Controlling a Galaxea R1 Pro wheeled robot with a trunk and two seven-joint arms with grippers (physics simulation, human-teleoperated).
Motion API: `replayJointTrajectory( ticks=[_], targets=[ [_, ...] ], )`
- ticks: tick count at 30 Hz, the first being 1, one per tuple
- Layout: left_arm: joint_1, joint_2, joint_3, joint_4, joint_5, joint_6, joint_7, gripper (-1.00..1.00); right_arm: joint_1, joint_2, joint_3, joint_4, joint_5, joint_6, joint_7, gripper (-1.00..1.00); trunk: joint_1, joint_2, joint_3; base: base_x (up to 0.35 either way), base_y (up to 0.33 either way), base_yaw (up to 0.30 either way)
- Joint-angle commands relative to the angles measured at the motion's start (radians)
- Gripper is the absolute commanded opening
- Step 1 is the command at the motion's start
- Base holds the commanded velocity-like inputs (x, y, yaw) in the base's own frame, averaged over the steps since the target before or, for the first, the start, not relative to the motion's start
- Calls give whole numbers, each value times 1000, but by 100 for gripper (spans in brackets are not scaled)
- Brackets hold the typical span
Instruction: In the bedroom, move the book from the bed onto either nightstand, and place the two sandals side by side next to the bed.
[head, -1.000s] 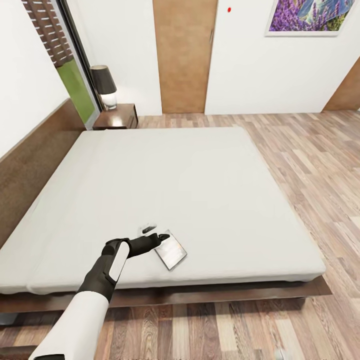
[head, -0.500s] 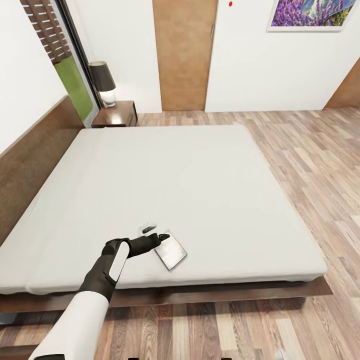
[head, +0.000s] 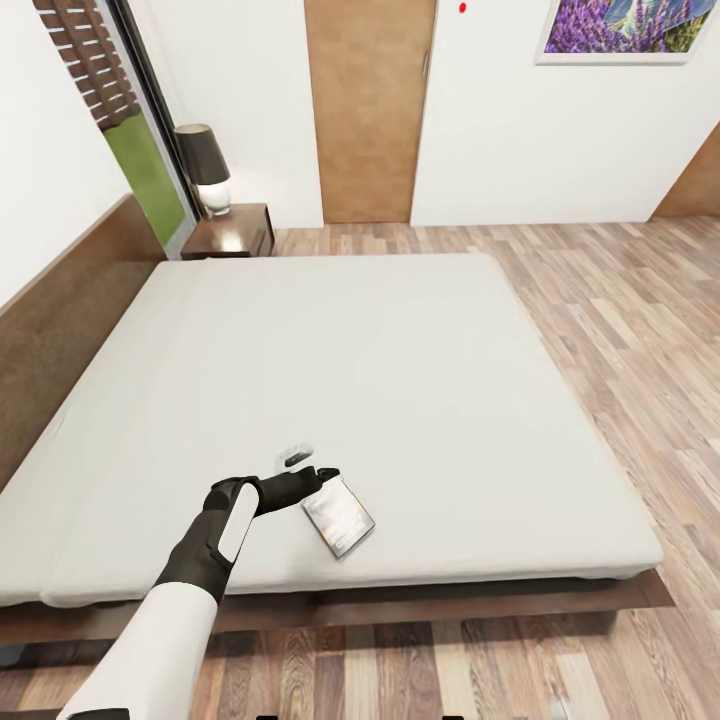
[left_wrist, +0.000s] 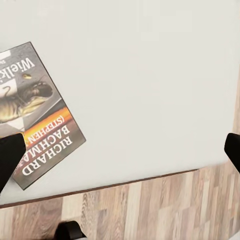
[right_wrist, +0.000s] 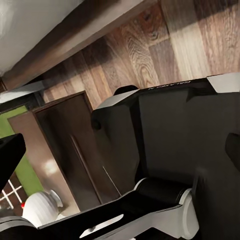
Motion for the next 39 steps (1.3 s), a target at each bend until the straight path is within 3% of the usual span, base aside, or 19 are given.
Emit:
replayJointTrajectory(
  ticks=[1,18,39],
  targets=[
    [-1,-1,5,-1,-1,7,-4,100,-1,0,-9,-1,10,6,5,100,1,-2,-1,240,0,0],
    [-1,-1,5,-2,1,9,-4,100,-1,0,-9,-1,10,6,5,100,1,-2,-1,40,0,0],
    [-1,-1,5,-2,1,9,-3,100,-1,0,-8,-1,11,6,5,100,81,-149,-67,0,0,0]
  ],
)
